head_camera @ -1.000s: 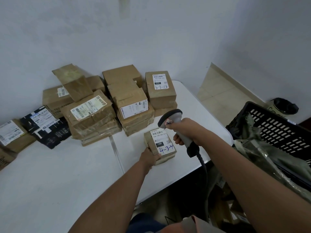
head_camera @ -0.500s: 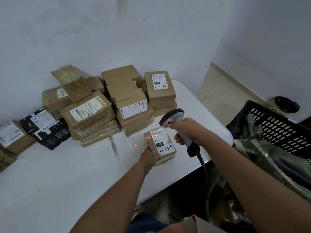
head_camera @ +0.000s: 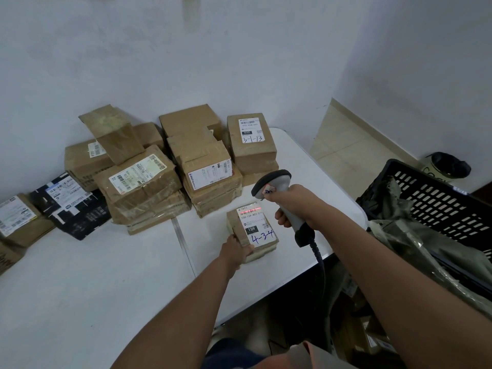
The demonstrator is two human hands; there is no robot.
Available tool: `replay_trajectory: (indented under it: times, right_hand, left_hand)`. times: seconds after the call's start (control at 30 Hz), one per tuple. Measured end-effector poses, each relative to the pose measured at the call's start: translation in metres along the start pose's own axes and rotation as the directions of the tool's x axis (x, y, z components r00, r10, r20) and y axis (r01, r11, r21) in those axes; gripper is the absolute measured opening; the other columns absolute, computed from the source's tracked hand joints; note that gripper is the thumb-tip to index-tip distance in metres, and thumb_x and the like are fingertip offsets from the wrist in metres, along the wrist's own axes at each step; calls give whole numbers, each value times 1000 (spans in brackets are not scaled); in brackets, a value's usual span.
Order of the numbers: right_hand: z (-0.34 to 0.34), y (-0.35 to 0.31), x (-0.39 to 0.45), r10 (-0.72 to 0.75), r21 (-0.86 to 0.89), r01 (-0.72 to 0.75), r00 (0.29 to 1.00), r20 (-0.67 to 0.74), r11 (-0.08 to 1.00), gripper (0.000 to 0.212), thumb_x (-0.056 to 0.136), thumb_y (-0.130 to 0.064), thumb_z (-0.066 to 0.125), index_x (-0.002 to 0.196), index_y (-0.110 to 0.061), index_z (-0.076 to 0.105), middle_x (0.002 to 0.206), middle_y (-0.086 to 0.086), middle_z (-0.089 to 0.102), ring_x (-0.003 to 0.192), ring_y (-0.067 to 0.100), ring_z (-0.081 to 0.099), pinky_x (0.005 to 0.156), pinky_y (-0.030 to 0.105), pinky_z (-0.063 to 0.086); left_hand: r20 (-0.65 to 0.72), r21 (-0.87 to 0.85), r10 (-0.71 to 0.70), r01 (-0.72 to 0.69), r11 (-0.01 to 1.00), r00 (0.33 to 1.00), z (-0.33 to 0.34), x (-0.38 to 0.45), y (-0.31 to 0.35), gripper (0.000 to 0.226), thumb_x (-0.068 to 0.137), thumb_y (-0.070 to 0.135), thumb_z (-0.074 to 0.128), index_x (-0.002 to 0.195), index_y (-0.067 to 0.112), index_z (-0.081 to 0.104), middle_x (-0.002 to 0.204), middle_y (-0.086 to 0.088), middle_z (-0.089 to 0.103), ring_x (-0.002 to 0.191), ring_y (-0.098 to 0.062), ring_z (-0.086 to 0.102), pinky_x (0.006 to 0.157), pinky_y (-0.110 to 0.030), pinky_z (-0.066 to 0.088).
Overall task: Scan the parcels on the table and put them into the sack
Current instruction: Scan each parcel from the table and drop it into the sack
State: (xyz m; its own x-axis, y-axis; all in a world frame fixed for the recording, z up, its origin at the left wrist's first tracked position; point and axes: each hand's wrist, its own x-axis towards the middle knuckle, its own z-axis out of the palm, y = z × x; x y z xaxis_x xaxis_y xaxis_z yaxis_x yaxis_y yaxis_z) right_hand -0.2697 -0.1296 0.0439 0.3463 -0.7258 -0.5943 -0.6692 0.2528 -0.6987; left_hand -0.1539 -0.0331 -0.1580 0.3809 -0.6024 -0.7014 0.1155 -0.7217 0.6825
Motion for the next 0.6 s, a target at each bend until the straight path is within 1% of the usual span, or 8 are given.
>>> replay_trajectory:
  times: [0.07,0.2,0.37,0.47,0.5,0.53,0.6]
  right_hand:
    - [0,0,0,1,-3,-1,1000,3,1000,36,93,-38,62,83,-4,56,68,13,63,51,20,58,50,24,49]
    - [0,-1,0,1,-10,-1,1000,7,1000,36,94,-39,62,86,-3,56,69,14,63,52,20,58,51,25,50]
    - [-3,9,4,-4,40,4,1000,3,999,34,93,-36,63,85,-5,55,65,13,63,50,20,57,49,24,48]
    - [-9,31,9,29,76,-28,1000,-5,997,34,93,-37,64,91,-3,57,65,13,64,49,19,58,49,25,49]
    - [-13,42,10,47,87,-46,999,-12,995,36,92,-38,64,94,-3,57,66,13,64,49,19,59,49,25,49]
    - [-17,54,11,71,97,-69,997,-20,993,38,92,-39,65,95,-2,57,66,13,64,49,19,59,49,25,49]
    - [-25,80,11,138,126,-132,990,-41,983,42,92,-41,65,97,0,58,66,13,64,47,19,59,47,24,48]
  left_hand:
    - [3,-6,-5,5,1000,1000,0,0,0,65,90,28,70,143,17,35,138,-8,48,109,-27,52,80,-37,48]
    - [12,0,-9,9,1000,1000,-1,0,1,66,89,29,71,143,16,35,137,-8,48,115,-30,53,81,-39,48]
    - [30,10,-32,32,999,999,-2,-1,3,65,90,28,70,143,17,34,140,-8,48,117,-30,53,84,-40,50]
    - [80,70,-68,62,996,995,-9,0,11,64,91,20,69,145,17,35,135,-8,52,114,-28,55,89,-40,49]
    - [84,96,-59,51,994,995,-12,0,15,68,90,16,69,147,17,33,134,-9,52,115,-29,54,91,-40,48]
    - [60,141,-23,15,990,998,-14,1,20,74,89,14,70,150,16,29,139,-11,47,121,-31,50,94,-39,47]
    - [-50,292,102,-83,953,994,-15,3,31,81,91,19,67,156,17,18,158,-13,22,139,-32,34,107,-37,39]
